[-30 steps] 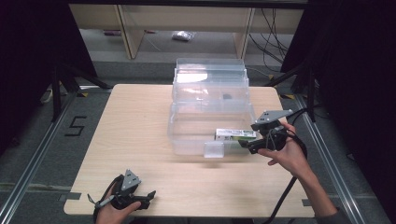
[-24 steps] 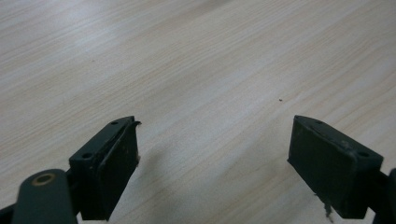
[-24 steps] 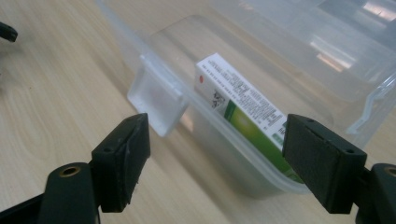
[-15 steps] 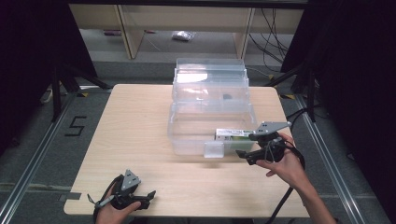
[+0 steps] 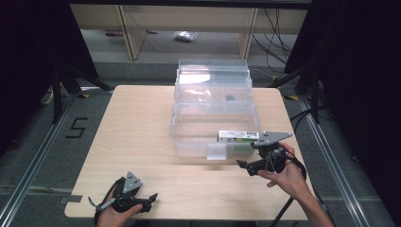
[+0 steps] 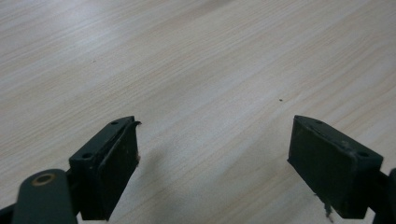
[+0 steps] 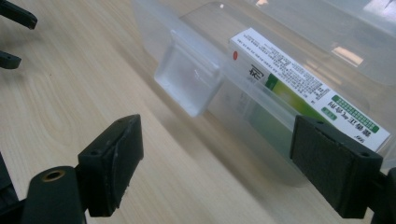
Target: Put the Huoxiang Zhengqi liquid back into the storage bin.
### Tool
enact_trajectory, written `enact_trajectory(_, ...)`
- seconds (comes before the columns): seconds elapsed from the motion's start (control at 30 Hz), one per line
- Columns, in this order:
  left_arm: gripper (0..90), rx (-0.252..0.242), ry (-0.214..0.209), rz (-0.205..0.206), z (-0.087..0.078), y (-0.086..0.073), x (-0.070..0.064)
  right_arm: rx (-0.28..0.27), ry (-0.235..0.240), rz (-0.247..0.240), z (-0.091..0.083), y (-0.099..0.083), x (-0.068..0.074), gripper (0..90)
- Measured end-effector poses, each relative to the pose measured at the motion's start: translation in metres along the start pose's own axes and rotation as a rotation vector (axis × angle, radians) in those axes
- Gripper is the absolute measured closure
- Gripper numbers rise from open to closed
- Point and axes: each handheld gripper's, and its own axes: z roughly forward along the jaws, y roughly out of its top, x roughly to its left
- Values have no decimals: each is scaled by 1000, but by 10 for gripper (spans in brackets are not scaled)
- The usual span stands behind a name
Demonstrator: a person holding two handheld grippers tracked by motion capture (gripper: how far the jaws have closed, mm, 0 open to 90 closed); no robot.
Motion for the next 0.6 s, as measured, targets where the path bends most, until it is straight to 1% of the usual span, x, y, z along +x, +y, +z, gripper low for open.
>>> enact_trajectory(0.07,154,-1,-1,2,0,0,0,3,-4,9,0,-3,1,181)
enact_trajectory(0.1,154,0,-2,1,0,0,0,-2,-2,0,1,-4,1,181)
enact_trajectory(0.13,154,0,0,0,0,0,0,10,-9,26,1,-5,3,180)
enact_trajectory(0.17,154,2,2,-2,0,0,0,-1,-6,17,2,-7,3,180)
enact_trajectory(0.23,154,0,2,2,0,0,0,6,0,11,2,-8,3,180)
enact_trajectory(0.27,154,2,0,3,-1,0,0,17,-6,33,1,-9,5,180)
enact_trajectory(0.3,154,1,2,2,0,0,0,-12,-5,6,2,-11,3,180)
enact_trajectory(0.33,154,1,2,3,0,0,0,7,-3,35,0,-11,5,179)
enact_trajectory(0.37,154,1,3,2,-1,0,0,-10,0,10,1,-12,4,179)
enact_trajectory(0.4,154,0,2,3,-1,0,0,-6,-2,17,0,-13,4,179)
enact_trajectory(0.43,154,0,2,3,0,0,0,-11,-2,34,0,-14,6,178)
enact_trajectory(0.5,154,1,2,0,0,0,0,-7,-4,26,0,-16,6,178)
enact_trajectory(0.53,155,1,3,2,0,0,0,-21,-9,3,1,-18,5,177)
enact_trajectory(0.57,154,0,3,2,0,0,0,-10,-4,21,0,-19,6,177)
enact_trajectory(0.6,154,0,2,4,-1,0,0,-18,10,8,2,-20,5,177)
